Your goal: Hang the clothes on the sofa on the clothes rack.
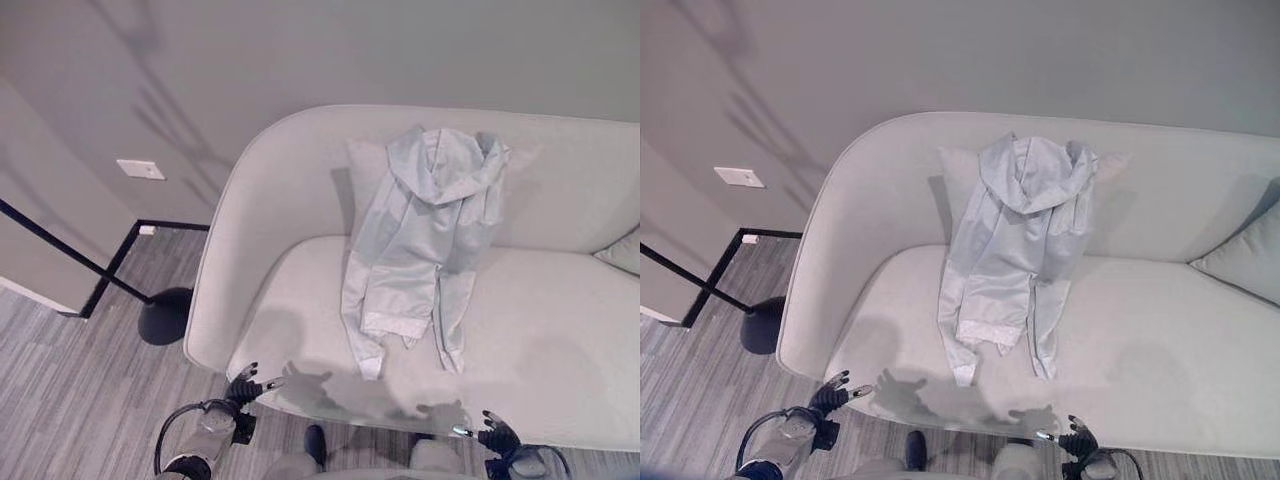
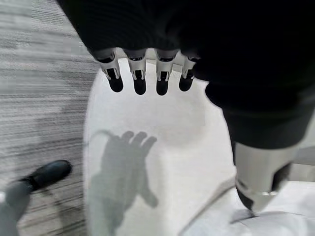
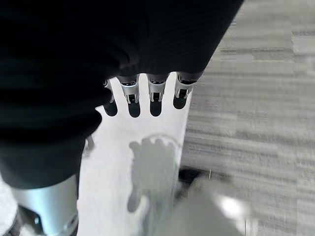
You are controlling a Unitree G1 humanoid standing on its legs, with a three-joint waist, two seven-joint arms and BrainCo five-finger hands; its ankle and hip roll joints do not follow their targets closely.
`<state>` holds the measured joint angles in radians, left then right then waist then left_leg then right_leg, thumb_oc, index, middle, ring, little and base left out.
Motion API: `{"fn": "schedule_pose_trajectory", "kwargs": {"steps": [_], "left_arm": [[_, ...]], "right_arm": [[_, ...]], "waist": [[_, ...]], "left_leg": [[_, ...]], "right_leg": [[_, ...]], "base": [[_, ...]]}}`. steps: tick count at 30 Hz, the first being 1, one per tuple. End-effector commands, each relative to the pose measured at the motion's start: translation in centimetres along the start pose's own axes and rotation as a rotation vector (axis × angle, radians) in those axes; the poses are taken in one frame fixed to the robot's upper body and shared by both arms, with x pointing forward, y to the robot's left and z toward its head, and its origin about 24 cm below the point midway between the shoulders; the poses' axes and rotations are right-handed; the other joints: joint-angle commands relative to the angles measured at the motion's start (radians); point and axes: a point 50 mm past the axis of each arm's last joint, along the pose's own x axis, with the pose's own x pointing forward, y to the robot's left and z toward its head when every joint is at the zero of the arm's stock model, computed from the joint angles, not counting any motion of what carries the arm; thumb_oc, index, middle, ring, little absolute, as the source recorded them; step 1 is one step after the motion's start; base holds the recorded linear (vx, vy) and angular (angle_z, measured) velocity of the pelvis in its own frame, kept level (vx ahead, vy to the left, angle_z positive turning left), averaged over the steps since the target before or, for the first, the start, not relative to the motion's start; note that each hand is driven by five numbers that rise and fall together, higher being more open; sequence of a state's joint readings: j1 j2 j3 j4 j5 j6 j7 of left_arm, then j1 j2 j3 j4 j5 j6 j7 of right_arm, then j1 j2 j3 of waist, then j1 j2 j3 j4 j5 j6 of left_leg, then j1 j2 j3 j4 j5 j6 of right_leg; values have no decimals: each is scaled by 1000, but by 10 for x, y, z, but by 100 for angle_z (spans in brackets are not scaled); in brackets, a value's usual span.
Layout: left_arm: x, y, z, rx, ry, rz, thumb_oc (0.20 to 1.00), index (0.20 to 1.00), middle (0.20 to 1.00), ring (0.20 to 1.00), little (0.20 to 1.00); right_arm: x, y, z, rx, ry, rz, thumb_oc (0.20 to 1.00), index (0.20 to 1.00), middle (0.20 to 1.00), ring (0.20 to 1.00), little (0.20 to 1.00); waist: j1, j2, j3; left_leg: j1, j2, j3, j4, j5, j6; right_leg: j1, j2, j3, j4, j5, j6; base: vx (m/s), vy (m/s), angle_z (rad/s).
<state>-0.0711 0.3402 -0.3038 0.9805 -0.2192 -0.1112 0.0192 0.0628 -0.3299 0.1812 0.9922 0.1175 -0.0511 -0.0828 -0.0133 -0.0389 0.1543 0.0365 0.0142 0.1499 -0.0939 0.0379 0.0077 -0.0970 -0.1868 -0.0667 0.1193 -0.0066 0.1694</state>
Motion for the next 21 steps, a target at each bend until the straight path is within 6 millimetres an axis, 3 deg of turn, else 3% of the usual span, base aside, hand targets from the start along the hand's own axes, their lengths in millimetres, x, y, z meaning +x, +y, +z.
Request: {"fn": "schedule_pose_trajectory", "kwargs": {"steps": [1,4,10,13,14,16,19,20,21], "left_arm": [[6,-1,45,-46,-176,13,1000,1000,1000,1000,1000],[2,-2,59,-70,-250,-3,1000,1000,1000,1000,1000],[-3,-3,75,-101,-333,-17,1000,1000,1000,1000,1000],[-6,-10,91,-117,-393,-47,1000,1000,1000,1000,1000],[-6,-16,96,-120,-406,-70,1000,1000,1000,1000,1000],[-5,-18,99,-117,-409,-74,1000,1000,1000,1000,1000],[-5,-20,104,-105,-422,-78,1000,1000,1000,1000,1000],[-4,-21,105,-83,-424,-83,1000,1000,1000,1000,1000],[-4,-22,105,-83,-424,-83,1000,1000,1000,1000,1000]], "right_arm": [[2,-38,26,-40,-107,-114,1000,1000,1000,1000,1000],[-1,-50,31,-50,-137,-156,1000,1000,1000,1000,1000],[-9,-70,54,-53,-260,-224,1000,1000,1000,1000,1000],[-16,-82,64,-57,-326,-282,1000,1000,1000,1000,1000],[-16,-85,60,-58,-309,-294,1000,1000,1000,1000,1000],[-15,-85,59,-58,-299,-297,1000,1000,1000,1000,1000],[-13,-86,56,-63,-279,-306,1000,1000,1000,1000,1000],[-11,-87,54,-71,-259,-311,1000,1000,1000,1000,1000],[-11,-87,54,-71,-259,-311,1000,1000,1000,1000,1000]], "waist": [[-4,17,21],[-5,11,1],[-19,7,-10],[-26,-2,21],[-30,-10,40],[-29,-13,45],[-24,-13,40],[-30,-1,18],[-28,-1,18]], "left_leg": [[-7,19,-55,20,-48,-58],[13,33,-43,11,-46,-67],[51,73,-48,8,-45,-89],[2,106,-76,139,-53,-105],[-47,101,-93,217,-51,-113],[-73,91,-113,236,-49,-113],[-120,51,-163,212,-47,-102],[-82,44,-174,124,-46,-94],[-78,44,-172,120,-45,-94]], "right_leg": [[66,61,59,-77,1,-11],[119,64,36,-161,12,-13],[162,94,21,-178,-6,-31],[184,124,17,-168,-29,-65],[190,123,12,-164,-33,-79],[191,121,8,-165,-34,-83],[192,122,10,-173,-30,-81],[190,131,24,-179,-33,-71],[191,131,26,-179,-33,-71]], "base": [[11,-103,5],[57,-109,-7],[62,-146,-5],[-27,-265,8],[-68,-124,24],[-36,-56,17],[40,8,6],[100,49,6],[189,122,-25]]}}
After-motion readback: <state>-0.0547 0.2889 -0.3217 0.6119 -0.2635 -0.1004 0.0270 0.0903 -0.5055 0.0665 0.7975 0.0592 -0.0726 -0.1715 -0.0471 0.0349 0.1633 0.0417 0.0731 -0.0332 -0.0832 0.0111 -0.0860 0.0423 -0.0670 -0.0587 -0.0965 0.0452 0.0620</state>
